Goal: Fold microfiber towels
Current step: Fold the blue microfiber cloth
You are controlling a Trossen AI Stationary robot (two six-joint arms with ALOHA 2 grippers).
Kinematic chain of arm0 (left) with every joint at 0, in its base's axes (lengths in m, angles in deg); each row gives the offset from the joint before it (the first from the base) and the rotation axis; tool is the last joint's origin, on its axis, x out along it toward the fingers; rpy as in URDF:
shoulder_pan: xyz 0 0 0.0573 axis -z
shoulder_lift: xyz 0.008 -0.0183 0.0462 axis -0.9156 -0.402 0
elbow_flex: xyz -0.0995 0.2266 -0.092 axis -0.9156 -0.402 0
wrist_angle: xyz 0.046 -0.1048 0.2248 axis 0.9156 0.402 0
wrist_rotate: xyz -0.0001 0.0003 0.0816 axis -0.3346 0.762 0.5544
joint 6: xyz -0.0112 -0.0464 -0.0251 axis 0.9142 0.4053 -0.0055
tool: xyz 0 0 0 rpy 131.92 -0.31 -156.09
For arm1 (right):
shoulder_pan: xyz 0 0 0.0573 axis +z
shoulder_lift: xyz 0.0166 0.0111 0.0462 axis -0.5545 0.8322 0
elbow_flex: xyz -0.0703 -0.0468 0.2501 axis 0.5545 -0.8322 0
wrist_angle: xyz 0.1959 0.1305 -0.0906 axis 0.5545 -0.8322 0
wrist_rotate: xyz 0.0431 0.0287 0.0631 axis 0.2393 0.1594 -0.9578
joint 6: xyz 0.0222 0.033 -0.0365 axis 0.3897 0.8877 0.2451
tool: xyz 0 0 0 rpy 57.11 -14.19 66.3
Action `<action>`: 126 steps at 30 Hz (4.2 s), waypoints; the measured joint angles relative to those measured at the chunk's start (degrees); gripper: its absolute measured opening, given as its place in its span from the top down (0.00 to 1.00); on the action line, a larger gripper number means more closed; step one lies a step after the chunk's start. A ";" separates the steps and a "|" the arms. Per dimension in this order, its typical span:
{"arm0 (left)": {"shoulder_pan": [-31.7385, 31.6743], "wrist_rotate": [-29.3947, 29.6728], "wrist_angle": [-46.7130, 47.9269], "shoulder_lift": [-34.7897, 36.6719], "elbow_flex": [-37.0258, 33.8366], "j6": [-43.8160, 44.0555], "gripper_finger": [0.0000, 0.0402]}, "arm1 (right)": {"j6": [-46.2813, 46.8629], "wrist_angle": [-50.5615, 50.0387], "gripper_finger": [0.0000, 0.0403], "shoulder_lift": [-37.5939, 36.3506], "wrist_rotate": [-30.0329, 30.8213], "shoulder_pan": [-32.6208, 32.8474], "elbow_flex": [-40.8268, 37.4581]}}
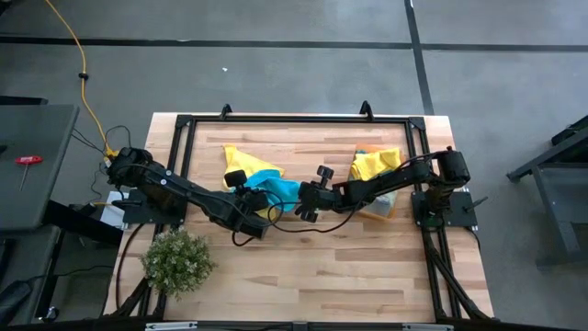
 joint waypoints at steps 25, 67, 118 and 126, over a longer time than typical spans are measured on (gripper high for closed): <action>0.00 0.12 -0.04 0.00 0.00 0.00 1.00 | 0.04 -0.01 1.00 0.00 0.00 0.00 0.00; -29.54 7.36 -2.56 18.02 15.13 -36.18 1.00 | -17.87 -8.99 1.00 -32.52 -1.88 -18.60 0.48; -37.95 -21.52 -34.46 12.99 -12.68 -30.69 1.00 | 17.38 -34.80 1.00 -18.69 -16.04 -19.21 0.48; -42.39 -23.92 -46.02 4.29 -12.76 -33.10 1.00 | 16.46 -33.43 1.00 -13.59 -16.25 -25.63 0.42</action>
